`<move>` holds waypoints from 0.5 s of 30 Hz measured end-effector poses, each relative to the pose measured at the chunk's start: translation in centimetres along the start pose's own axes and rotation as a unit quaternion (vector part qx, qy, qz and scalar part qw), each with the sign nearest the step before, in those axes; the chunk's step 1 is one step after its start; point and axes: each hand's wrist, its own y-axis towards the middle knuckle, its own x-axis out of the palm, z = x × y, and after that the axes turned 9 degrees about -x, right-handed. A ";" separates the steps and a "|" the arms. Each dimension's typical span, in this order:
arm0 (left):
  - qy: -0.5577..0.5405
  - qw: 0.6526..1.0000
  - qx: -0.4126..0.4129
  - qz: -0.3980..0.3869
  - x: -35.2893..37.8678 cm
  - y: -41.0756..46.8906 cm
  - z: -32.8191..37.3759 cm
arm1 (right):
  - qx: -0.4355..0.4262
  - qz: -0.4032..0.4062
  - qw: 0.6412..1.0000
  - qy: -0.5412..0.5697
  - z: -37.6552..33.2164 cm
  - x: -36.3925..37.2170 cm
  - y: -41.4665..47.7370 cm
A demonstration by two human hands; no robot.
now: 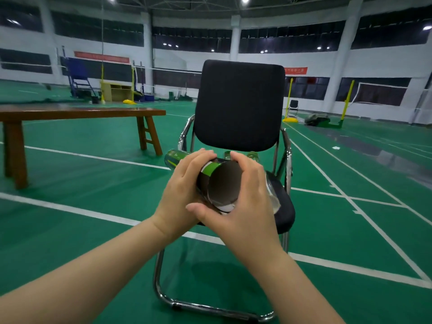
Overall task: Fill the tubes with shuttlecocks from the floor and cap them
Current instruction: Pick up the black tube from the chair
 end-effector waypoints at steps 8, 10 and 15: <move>0.048 0.988 -0.144 -0.024 -6.9 -10.1 -2.4 | 0.100 -0.137 0.977 0.125 -5.1 6.4 -4.8; 0.051 0.974 -0.213 -0.055 -7.6 -13.3 -3.6 | 0.140 -0.169 0.965 0.143 -5.5 8.2 -7.0; 0.115 0.934 -0.290 -0.176 -9.2 -19.2 -5.0 | 0.226 -0.215 0.933 0.181 -6.0 10.8 -12.7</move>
